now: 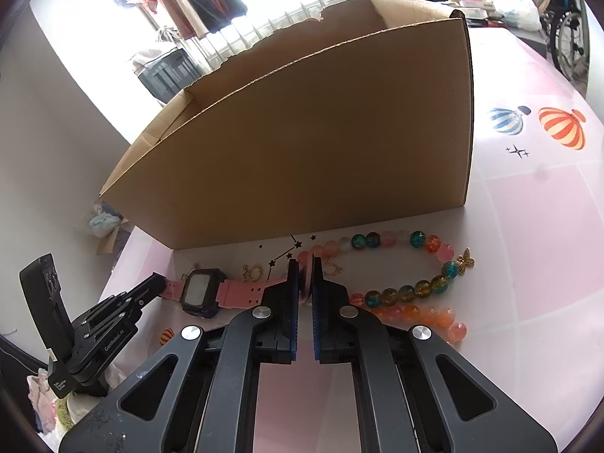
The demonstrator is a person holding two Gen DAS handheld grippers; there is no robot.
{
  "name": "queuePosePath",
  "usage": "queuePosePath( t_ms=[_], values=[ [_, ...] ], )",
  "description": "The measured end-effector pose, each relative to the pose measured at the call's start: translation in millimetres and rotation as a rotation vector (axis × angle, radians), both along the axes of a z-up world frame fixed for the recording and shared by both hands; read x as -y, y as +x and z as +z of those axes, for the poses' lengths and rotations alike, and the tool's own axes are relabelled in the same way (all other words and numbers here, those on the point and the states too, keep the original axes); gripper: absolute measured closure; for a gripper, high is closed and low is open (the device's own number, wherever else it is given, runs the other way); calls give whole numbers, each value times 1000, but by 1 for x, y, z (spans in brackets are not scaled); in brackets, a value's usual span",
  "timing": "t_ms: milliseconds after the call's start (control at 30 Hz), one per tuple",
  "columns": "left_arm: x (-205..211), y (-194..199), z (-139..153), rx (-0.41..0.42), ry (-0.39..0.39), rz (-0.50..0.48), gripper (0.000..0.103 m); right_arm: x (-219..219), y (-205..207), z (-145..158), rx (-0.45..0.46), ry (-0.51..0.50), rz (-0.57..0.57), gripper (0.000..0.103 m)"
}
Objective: Organize jewelry
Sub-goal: 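Lift the watch with the right gripper and carry it over the box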
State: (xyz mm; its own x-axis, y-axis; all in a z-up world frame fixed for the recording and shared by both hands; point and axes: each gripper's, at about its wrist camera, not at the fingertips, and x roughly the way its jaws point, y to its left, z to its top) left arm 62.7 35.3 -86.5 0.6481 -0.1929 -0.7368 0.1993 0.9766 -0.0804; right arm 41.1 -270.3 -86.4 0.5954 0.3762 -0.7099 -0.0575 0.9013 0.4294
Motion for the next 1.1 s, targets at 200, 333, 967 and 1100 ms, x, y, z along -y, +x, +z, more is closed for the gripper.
queuePosePath(
  t_ms=[200, 333, 967, 1100],
  values=[
    [6, -5, 11, 33, 26, -11, 97, -2, -1, 10, 13, -18, 8, 101],
    [9, -4, 9, 16, 28, -9, 97, 0, -1, 10, 4, -21, 5, 101],
    [25, -26, 141, 273, 31, -118, 97, -1, -23, 124, 213, -71, 85, 102],
    [33, -3, 170, 386, 48, -126, 97, 3, 2, 159, 308, -109, 84, 102]
  ],
)
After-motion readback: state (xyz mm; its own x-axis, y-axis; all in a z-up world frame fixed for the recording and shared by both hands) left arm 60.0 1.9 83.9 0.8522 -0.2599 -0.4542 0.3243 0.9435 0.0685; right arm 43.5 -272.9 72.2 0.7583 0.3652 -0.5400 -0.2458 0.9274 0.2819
